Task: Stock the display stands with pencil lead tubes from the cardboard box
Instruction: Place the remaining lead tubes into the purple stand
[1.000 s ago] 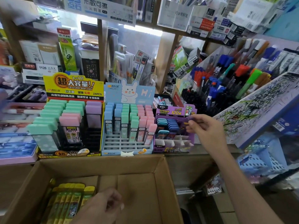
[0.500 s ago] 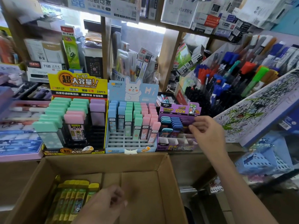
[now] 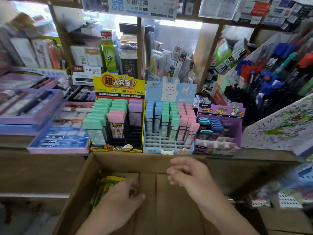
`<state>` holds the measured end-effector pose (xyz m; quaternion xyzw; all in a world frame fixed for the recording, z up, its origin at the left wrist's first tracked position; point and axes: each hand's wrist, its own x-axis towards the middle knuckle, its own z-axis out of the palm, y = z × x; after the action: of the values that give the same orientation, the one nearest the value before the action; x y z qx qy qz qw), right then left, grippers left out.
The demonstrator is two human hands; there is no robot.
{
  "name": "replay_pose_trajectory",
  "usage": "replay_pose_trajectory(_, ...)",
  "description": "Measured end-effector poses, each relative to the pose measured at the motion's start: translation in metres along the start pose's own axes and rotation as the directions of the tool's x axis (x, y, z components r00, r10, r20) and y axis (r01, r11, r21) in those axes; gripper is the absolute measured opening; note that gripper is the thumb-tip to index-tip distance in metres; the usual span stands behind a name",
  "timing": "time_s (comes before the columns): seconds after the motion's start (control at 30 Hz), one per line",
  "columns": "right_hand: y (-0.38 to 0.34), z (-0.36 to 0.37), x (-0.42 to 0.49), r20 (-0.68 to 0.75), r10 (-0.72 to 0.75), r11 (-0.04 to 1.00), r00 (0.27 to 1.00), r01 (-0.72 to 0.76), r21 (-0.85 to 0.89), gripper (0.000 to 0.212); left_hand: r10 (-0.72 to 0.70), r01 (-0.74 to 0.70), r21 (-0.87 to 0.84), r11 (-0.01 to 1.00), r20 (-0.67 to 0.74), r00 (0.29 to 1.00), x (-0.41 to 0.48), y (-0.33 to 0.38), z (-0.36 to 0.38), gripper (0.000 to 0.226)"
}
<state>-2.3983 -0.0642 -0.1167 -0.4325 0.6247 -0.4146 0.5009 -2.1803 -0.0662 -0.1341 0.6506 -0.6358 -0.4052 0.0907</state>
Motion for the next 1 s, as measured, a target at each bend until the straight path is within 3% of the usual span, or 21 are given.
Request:
replay_pose_trajectory(0.13, 0.020, 0.047, 0.004, 0.199, 0.285, 0.956, 0.937, -0.293, 0.011, 0.026, -0.077, 0.077, 0.017, 0.997, -0.009, 0.997, -0.001, -0.025, -0.022, 0.019)
replay_pose_trajectory(0.2, 0.027, 0.065, 0.008, 0.206, 0.367, 0.928, 0.907, -0.374, -0.005, 0.025, -0.097, 0.097, 0.017, 0.995, -0.017, 0.995, 0.001, -0.036, -0.030, 0.025)
replay_pose_trajectory(0.3, 0.037, 0.083, 0.011, 0.171, 0.455, 0.887, 0.874, -0.461, -0.004, 0.016, -0.159, 0.160, 0.029, 0.987, -0.050, 0.986, 0.002, -0.046, -0.031, 0.054)
replay_pose_trajectory(0.37, 0.042, 0.088, 0.009, 0.175, 0.500, 0.860, 0.848, -0.510, 0.013, 0.014, -0.182, 0.183, 0.005, 0.983, -0.069, 0.981, 0.002, -0.048, -0.027, 0.057)
replay_pose_trajectory(0.53, 0.054, 0.095, 0.008, 0.186, 0.548, 0.827, 0.815, -0.562, 0.026, 0.015, -0.220, 0.215, -0.055, 0.975, -0.095, 0.971, 0.006, -0.048, -0.016, 0.061)
replay_pose_trajectory(0.7, 0.060, 0.102, 0.013, 0.176, 0.568, 0.810, 0.804, -0.584, 0.059, 0.014, -0.266, 0.243, -0.169, 0.955, -0.127, 0.956, 0.012, -0.054, -0.011, 0.050)
replay_pose_trajectory(1.0, 0.060, 0.101, 0.014, 0.201, 0.574, 0.794, 0.793, -0.600, 0.100, 0.014, -0.300, 0.287, -0.123, 0.950, -0.103, 0.948, 0.014, -0.054, -0.003, 0.060)
